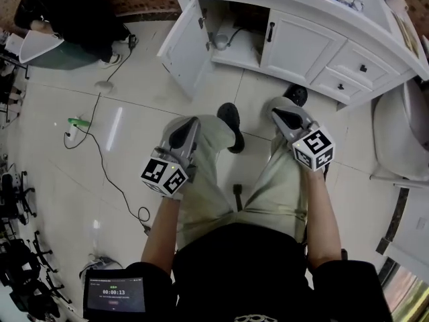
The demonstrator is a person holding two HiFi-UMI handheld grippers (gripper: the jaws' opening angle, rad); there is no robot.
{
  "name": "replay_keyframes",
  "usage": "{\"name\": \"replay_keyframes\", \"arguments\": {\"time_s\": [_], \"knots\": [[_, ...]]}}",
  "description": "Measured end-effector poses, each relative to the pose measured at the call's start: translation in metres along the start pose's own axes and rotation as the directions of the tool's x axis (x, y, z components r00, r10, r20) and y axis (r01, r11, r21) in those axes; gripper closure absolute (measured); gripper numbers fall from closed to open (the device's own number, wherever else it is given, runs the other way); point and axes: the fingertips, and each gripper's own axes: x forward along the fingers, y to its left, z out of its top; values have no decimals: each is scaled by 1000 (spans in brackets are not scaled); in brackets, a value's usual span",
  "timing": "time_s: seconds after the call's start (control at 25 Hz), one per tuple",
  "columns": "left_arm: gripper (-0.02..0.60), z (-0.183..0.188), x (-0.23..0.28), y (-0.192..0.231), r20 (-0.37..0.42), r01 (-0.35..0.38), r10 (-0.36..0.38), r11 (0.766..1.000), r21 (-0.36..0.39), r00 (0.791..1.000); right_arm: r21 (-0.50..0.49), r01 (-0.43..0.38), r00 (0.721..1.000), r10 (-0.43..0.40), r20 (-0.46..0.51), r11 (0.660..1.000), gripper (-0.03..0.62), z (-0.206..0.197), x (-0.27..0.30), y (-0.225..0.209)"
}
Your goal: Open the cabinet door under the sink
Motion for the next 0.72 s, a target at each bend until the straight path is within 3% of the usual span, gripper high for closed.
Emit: {"name": "replay_keyframes", "arguments": {"time_s": [0.16, 0.28, 0.36, 0.56, 0.72], "knots": [[566, 32, -12, -38, 56, 44, -48, 997, 71, 997, 14, 15, 1000, -15, 19, 1000, 603, -8, -19, 10], [566, 30, -17, -53, 75, 54, -62, 993, 104, 995, 13, 22, 1000, -22, 3, 1000, 603, -20, -27, 19], [566, 5, -15, -51, 22, 50, -53, 992, 115, 998, -1, 23, 1000, -23, -16, 1000, 603, -27, -30, 26], [566, -46, -17, -41, -184, 42, 15, 952, 302, 983, 7, 18, 1000, -18, -1, 1000, 603, -31, -36, 39], [566, -54, -19, -29, -213, 32, 33, 955, 295, 976, -50, 37, 998, -39, -40, 998, 603, -29, -43, 42]]}}
